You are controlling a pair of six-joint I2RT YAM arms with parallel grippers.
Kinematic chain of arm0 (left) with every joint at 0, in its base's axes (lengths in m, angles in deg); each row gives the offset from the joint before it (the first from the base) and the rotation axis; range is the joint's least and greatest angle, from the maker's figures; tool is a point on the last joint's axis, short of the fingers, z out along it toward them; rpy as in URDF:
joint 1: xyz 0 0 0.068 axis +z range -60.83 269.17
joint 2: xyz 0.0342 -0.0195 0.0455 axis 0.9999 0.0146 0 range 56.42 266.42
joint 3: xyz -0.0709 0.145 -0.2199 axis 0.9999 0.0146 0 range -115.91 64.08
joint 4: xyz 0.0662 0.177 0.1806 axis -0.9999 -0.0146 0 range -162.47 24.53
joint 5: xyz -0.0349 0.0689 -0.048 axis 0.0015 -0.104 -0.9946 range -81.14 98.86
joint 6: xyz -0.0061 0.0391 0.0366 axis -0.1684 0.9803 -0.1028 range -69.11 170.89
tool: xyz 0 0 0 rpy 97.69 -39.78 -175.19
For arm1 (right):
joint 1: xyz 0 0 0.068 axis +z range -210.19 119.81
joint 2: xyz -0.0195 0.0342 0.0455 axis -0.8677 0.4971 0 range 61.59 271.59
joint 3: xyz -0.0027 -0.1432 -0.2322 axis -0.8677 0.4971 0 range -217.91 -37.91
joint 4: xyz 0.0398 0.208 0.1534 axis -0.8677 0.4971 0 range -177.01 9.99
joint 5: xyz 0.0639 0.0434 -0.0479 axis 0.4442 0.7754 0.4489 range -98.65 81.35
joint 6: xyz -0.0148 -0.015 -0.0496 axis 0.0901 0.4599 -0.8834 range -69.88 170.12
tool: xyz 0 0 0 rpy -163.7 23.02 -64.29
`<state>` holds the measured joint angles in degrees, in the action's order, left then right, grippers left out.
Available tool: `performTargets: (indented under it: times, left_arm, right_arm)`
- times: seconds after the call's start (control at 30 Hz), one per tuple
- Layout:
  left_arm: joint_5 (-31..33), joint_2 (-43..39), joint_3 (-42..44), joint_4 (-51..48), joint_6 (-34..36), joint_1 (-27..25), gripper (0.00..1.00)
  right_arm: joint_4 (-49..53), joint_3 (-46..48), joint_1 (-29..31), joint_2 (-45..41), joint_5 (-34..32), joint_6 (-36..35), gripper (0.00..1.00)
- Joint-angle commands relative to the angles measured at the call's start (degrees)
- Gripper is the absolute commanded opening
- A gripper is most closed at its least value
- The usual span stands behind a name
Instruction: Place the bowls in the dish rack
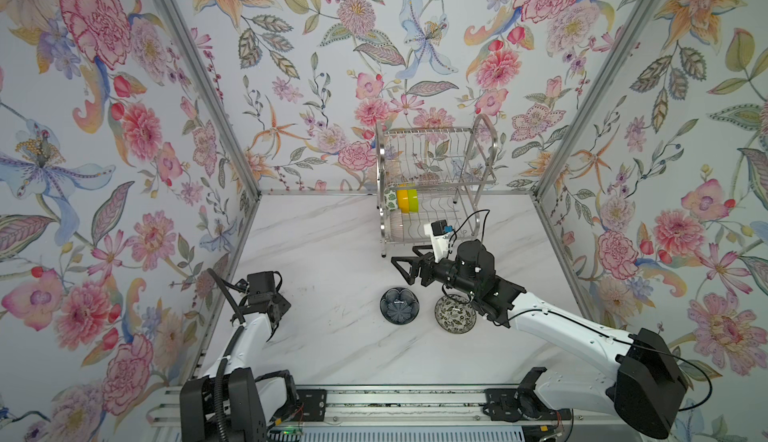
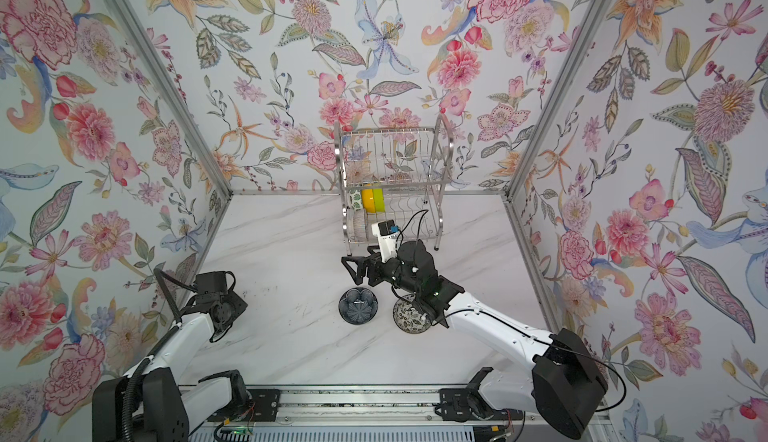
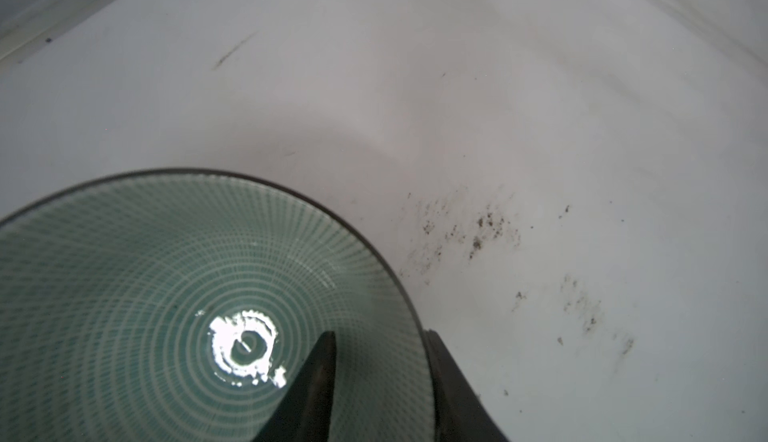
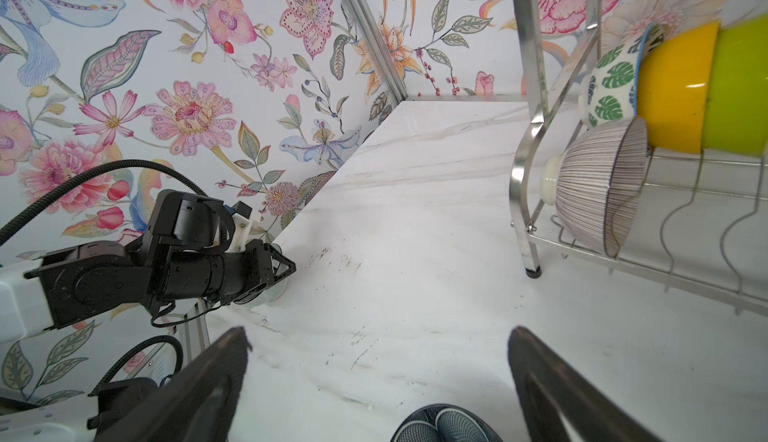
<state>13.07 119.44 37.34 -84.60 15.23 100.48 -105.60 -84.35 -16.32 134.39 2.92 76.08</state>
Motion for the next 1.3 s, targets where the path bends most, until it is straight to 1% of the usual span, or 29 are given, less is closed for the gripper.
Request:
performTargets:
  times: [0.0, 0.07, 0.1, 0.2, 0.3, 0.37, 0.43, 0.53, 0.63, 0.77, 0.83, 0.9, 0.97, 1.1, 1.27]
  left_arm:
    - [-2.79, -1.48, 0.42, -0.75, -0.81, 0.25, 0.18]
    - [-4.35, -1.63, 0.05, -0.81, -0.82, 0.21, 0.03]
    - [-4.99, -1.52, -0.5, -1.62, -1.25, 0.27, 0.0]
    - [-6.89, -1.64, -2.26, -5.27, -2.97, -0.03, 0.0]
    - [-7.95, -3.36, -2.43, -5.06, -4.69, -2.91, 0.0]
    - [-6.77, -3.93, -3.14, -4.38, -5.62, -6.75, 0.0]
    - [-6.13, -3.31, -3.9, -2.14, -5.95, -11.91, 0.0]
    - [-4.73, -0.94, -5.55, 1.01, -5.57, -18.6, 0.0]
    - [-1.37, 2.61, -9.16, 2.64, -4.73, -26.04, 0.0]
    - [-0.72, 7.05, -15.68, 2.13, -3.1, -34.56, 0.0]
    - [0.7, 8.73, -17.57, 3.2, -1.83, -39.41, 0.0]
    - [1.38, 10.72, -18.41, 5.28, -1.46, -43.6, 0.0]
    - [1.19, 12.72, -18.82, 6.57, -2.21, -45.86, 0.0]
    - [4.29, 16.5, -20.92, 7.13, -1.62, -50.77, 0.0]
    - [6.84, 22.53, -25.6, 4.18, 0.34, -53.65, 0.0]
  right_arm:
    - [4.1, -4.39, -1.01, 2.86, -3.12, 0.76, 0.98]
    - [7.15, -6.34, -1.76, 3.73, -3.49, 0.75, 0.99]
    - [8.49, -7.07, -2.25, 3.79, -4.55, 0.85, 0.99]
    - [11.78, -8.29, -4.45, 3.7, -4.62, 2.5, 0.98]
    - [15.09, -8.76, -5.81, 3.33, -6.69, 3.53, 0.99]
    - [17.08, -8.35, -5.95, 3.34, -10.98, 3.56, 0.98]
    - [18.08, -6.81, -6.39, 3.4, -14.33, 3.65, 0.99]
    - [16.88, -3.69, -7.0, 2.88, -17.83, 3.82, 0.98]
    - [14.06, -0.61, -6.94, 1.49, -22.49, 3.29, 0.98]
    - [18.06, -0.06, -6.84, -2.3, -24.84, 3.86, 0.99]
    - [17.2, 1.67, -6.83, -3.87, -25.4, 2.67, 0.99]
    - [18.6, 2.0, -7.14, -4.63, -24.81, 1.38, 0.99]
    - [21.56, 0.65, -7.53, -4.81, -24.77, 1.37, 0.98]
    - [23.45, -0.35, -7.41, -5.68, -24.87, 1.52, 0.99]
    - [22.81, -0.06, -7.58, -5.56, -24.49, 1.62, 0.99]
